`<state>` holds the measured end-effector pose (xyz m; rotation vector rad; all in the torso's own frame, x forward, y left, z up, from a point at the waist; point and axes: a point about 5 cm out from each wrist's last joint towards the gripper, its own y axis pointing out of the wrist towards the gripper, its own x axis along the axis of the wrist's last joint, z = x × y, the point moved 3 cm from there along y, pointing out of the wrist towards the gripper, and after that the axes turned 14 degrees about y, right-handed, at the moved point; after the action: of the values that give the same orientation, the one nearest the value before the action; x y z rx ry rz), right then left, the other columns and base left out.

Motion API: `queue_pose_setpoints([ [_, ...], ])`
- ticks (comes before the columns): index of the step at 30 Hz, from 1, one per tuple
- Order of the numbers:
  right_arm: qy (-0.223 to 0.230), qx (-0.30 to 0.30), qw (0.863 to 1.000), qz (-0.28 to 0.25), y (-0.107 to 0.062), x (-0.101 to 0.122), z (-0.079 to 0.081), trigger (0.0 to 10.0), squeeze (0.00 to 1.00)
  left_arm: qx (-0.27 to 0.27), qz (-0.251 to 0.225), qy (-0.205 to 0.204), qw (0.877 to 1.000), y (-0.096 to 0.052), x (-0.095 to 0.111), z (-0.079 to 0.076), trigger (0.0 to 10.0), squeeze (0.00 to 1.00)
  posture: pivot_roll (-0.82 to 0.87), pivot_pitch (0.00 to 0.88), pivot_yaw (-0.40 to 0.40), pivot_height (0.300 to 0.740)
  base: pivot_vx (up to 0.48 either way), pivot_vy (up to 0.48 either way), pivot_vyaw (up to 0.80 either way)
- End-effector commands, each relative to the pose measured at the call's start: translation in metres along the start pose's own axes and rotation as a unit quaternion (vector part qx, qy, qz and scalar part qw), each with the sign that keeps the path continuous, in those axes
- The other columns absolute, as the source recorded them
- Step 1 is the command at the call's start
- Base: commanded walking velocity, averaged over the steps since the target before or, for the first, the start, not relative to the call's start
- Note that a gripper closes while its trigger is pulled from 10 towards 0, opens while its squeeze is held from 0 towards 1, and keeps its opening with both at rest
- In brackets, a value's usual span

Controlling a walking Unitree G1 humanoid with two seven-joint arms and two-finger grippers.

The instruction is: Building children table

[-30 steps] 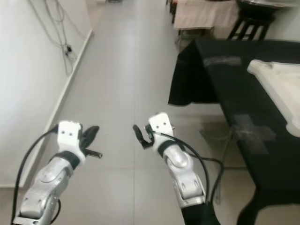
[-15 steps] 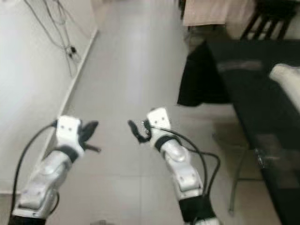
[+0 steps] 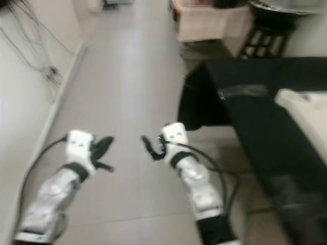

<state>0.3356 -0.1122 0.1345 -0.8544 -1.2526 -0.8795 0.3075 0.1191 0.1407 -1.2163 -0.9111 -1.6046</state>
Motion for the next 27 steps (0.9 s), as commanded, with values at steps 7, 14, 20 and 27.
queue_pose_setpoints([
  [7, 0.003, -0.003, 1.000, -0.001, -0.0016, -0.0007, -0.0055, 10.0, 0.00, -0.009, 0.001, -0.003, 1.000, 0.0012, -0.0010, -0.0058, 10.0, 0.00, -0.04, 0.118, 0.019, 0.740, 0.358, 0.000, 0.00],
  [14, 0.008, -0.003, 1.000, 0.000, -0.0011, -0.0017, -0.0066, 10.0, 0.00, -0.009, 0.001, -0.001, 1.000, 0.0016, -0.0014, -0.0055, 10.0, 0.00, -0.04, 0.118, 0.019, 0.740, 0.352, 0.000, 0.00],
  [20, 0.010, -0.002, 1.000, 0.001, -0.0008, -0.0019, -0.0069, 10.0, 0.00, -0.010, 0.001, -0.001, 1.000, 0.0022, -0.0016, -0.0056, 10.0, 0.00, -0.04, 0.120, 0.018, 0.740, 0.352, 0.000, 0.00],
  [27, 0.010, 0.000, 1.000, 0.001, -0.0007, -0.0017, -0.0071, 10.0, 0.00, -0.010, 0.000, -0.001, 1.000, 0.0024, -0.0016, -0.0060, 10.0, 0.00, -0.04, 0.121, 0.016, 0.740, 0.352, 0.000, 0.00],
])
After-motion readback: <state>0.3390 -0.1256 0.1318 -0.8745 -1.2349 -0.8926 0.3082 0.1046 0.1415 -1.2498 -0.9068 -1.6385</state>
